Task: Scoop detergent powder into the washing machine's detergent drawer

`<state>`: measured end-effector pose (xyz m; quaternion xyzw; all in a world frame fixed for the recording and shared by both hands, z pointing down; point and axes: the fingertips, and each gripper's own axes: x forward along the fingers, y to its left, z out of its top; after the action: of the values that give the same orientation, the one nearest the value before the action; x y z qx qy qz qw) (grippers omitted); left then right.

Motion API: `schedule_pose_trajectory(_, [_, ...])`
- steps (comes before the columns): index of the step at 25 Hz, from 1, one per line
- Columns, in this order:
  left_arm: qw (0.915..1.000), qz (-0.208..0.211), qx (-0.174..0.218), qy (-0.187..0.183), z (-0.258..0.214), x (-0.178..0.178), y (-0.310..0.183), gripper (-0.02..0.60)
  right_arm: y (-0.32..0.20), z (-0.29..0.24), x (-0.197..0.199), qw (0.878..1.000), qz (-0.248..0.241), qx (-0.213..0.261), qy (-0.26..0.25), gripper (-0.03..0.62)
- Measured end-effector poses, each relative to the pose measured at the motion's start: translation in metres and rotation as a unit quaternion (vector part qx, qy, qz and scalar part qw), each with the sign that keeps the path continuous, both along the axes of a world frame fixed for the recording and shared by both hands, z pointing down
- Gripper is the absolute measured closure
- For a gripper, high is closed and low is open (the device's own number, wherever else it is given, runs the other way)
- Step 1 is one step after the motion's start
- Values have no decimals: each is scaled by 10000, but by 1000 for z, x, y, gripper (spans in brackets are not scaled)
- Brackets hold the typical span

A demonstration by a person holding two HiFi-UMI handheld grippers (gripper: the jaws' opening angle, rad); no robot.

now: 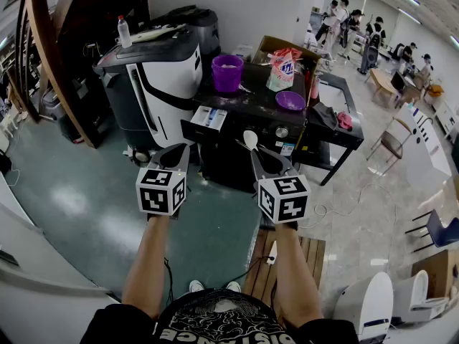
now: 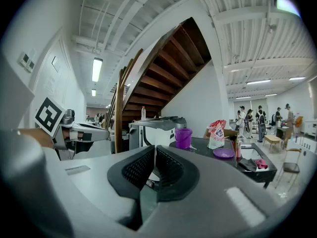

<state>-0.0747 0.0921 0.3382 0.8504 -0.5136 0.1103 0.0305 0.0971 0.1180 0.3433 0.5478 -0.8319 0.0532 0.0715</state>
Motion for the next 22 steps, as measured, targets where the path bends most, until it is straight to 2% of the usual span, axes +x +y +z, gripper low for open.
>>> schedule_pose_trajectory(15, [9999,-14,-34,-98,3,40,-11,580,-9,2,21,9997,-243,-29,-29,557])
schedule_pose_trajectory(22, [9998,147,-3,-113,4,65,-18,580,-16,4,35,9998,-218,-26,18,557])
